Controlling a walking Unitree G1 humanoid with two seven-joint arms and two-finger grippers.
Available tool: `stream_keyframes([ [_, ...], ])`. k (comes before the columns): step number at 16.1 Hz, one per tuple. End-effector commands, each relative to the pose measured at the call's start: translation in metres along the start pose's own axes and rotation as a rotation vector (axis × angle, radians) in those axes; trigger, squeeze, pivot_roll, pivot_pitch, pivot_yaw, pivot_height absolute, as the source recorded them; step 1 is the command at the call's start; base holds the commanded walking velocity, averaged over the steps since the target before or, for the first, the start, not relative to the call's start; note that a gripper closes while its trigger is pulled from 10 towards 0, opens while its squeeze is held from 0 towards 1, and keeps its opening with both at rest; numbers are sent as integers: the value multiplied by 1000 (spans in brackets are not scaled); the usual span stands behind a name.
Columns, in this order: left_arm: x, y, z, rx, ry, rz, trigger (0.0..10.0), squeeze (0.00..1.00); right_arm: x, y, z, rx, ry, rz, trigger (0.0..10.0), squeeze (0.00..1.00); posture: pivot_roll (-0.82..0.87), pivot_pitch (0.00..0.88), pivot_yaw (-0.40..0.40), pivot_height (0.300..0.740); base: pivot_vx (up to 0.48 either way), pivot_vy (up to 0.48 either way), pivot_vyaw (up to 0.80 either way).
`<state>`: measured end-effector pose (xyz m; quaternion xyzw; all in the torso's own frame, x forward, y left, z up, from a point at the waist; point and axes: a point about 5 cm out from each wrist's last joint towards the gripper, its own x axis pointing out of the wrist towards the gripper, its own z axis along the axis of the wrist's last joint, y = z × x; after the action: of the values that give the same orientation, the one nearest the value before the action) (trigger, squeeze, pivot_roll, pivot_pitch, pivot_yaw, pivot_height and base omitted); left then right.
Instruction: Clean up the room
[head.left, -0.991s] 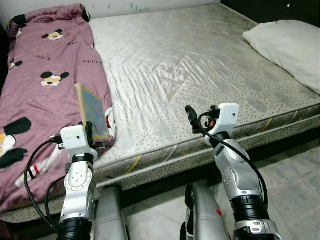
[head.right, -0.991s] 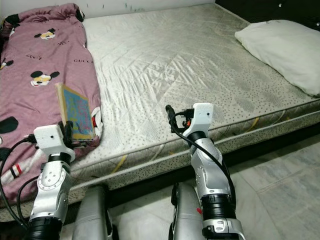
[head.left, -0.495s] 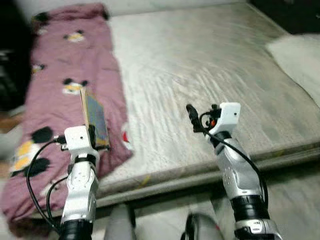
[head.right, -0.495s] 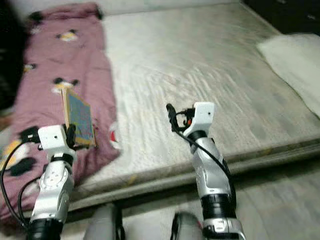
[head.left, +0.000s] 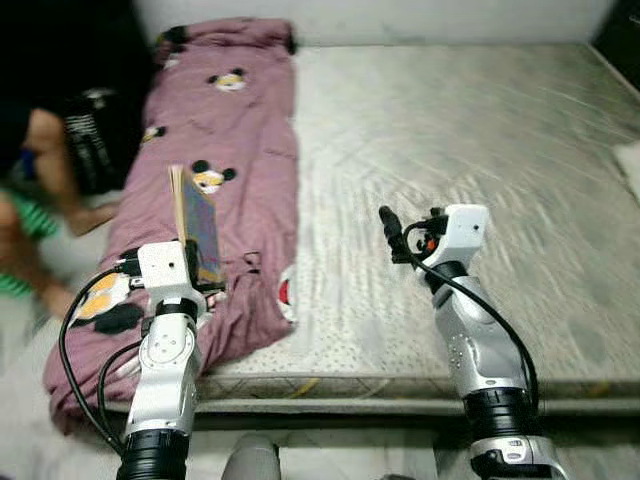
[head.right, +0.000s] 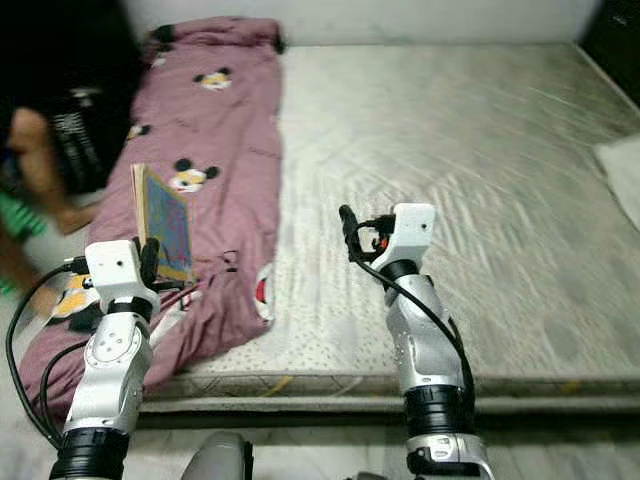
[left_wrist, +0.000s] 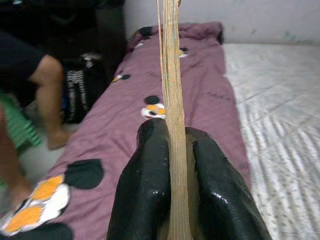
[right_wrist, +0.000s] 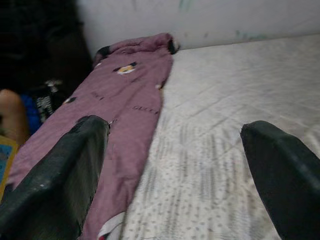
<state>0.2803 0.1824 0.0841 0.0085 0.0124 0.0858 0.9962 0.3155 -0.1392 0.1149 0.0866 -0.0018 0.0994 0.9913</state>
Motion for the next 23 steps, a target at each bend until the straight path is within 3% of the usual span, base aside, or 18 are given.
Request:
stream_keyframes([
  [1, 2, -1, 10, 11, -49, -10, 10000, 0, 0, 0, -2, 2, 3, -6, 10000, 0, -13, 0, 34, 740, 0, 0, 0],
  [12, 4, -14, 18, 16, -73, -67, 10000, 0, 2, -6, -5, -27, 12, -54, 10000, 0, -11, 0, 35, 740, 0, 0, 0],
  [23, 6, -11, 18, -3, -70, -53, 10000, 0, 4, -9, -6, -55, 17, -62, 10000, 0, -11, 0, 32, 740, 0, -267, 0],
])
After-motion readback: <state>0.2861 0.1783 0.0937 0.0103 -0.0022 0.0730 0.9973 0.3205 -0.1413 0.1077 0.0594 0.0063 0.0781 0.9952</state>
